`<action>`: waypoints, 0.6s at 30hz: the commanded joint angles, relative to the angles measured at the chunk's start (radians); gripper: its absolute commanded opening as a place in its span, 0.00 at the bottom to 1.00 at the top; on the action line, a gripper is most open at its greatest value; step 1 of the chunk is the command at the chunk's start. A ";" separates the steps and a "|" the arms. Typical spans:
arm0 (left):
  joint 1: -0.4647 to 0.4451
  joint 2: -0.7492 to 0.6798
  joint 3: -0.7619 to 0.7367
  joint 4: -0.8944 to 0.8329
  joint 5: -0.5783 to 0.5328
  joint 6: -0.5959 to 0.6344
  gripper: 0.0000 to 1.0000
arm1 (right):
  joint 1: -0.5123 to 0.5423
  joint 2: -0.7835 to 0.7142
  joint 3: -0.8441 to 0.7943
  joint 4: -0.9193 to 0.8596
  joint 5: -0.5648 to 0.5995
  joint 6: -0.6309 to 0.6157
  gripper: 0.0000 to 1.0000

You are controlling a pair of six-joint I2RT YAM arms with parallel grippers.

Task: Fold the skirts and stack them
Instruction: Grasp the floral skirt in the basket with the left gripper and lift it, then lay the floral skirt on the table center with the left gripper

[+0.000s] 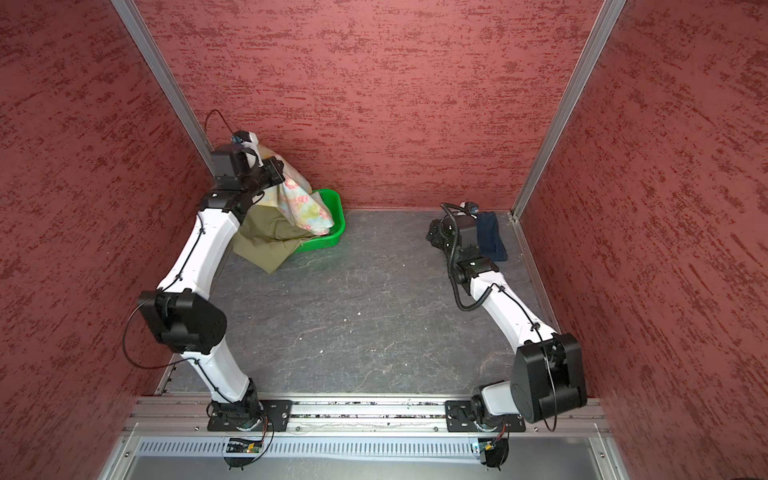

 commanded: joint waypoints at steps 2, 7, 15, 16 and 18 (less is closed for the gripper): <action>-0.055 -0.152 -0.056 0.108 0.173 -0.024 0.00 | -0.036 -0.060 -0.005 -0.021 -0.017 0.033 0.86; -0.167 -0.298 -0.077 0.107 0.283 -0.072 0.00 | -0.070 -0.128 -0.018 -0.047 -0.001 0.041 0.88; -0.324 -0.476 -0.363 0.131 0.404 -0.216 0.00 | -0.146 -0.198 -0.059 -0.130 -0.082 0.073 0.90; -0.337 -0.502 -0.447 0.147 0.402 -0.234 0.00 | -0.148 -0.203 -0.073 -0.135 -0.083 0.082 0.91; -0.359 -0.546 -0.623 0.190 0.360 -0.277 0.00 | -0.148 -0.216 -0.123 -0.114 -0.097 0.104 0.91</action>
